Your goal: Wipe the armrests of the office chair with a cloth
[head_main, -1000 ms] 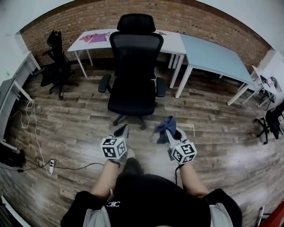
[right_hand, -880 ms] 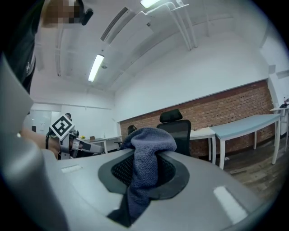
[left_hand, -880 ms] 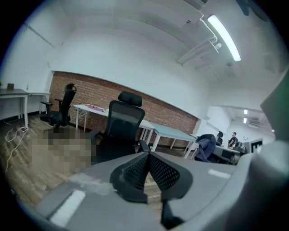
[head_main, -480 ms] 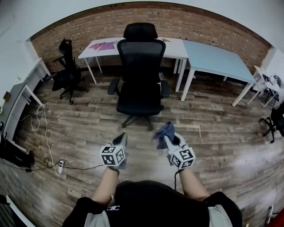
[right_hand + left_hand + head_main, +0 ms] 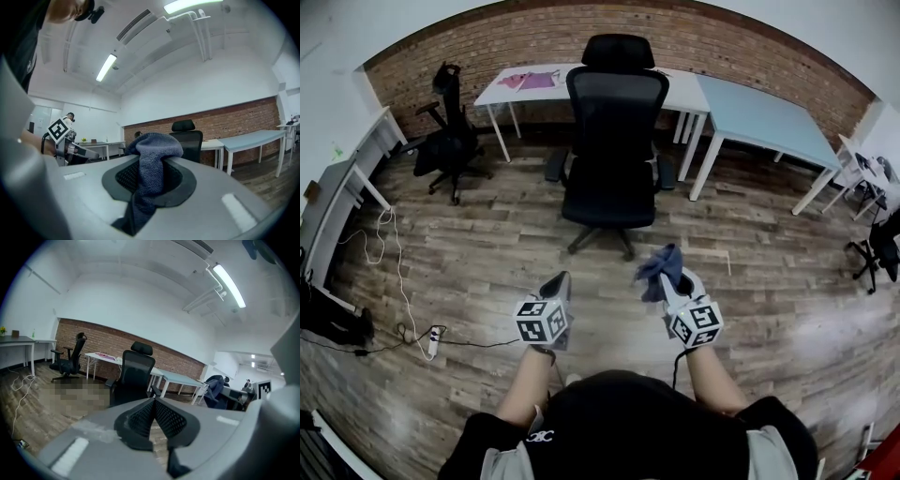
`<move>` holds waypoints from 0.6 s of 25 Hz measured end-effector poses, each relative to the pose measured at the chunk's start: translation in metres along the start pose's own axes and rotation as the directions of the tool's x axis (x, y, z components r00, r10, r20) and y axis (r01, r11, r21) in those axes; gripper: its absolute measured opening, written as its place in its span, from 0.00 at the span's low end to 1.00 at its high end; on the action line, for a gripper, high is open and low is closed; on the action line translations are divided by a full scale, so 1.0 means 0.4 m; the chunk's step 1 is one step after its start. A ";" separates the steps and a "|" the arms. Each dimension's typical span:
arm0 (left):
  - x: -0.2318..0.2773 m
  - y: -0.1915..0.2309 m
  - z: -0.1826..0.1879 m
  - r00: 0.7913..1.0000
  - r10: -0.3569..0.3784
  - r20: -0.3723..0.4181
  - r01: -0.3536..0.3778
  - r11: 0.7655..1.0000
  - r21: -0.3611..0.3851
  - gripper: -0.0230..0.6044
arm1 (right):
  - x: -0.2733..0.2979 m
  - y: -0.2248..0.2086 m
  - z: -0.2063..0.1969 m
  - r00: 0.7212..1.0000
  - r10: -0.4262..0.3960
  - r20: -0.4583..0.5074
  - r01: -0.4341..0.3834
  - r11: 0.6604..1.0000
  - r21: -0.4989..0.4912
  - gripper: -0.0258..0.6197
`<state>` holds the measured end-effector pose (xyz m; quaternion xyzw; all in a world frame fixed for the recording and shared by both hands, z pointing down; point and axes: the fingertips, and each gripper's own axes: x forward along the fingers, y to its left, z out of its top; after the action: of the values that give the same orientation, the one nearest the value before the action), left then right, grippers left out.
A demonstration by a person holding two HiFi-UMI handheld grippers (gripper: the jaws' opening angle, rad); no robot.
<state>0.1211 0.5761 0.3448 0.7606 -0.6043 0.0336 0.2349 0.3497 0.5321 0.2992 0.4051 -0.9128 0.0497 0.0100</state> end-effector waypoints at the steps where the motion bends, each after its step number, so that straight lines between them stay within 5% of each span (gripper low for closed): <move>1: -0.010 0.016 -0.003 1.000 0.001 0.002 -0.001 1.000 -0.001 0.05 | 0.002 0.015 -0.003 1.000 -0.008 -0.005 0.008 1.000 -0.007 0.14; 15: -0.069 0.009 0.013 1.000 0.005 0.000 -0.005 0.997 0.073 0.05 | -0.028 0.057 0.005 0.997 -0.035 -0.066 0.033 0.999 -0.028 0.14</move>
<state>0.1090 0.5984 0.3321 0.7671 -0.6047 0.0563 0.2067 0.3404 0.5553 0.2946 0.4185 -0.9056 0.0507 0.0465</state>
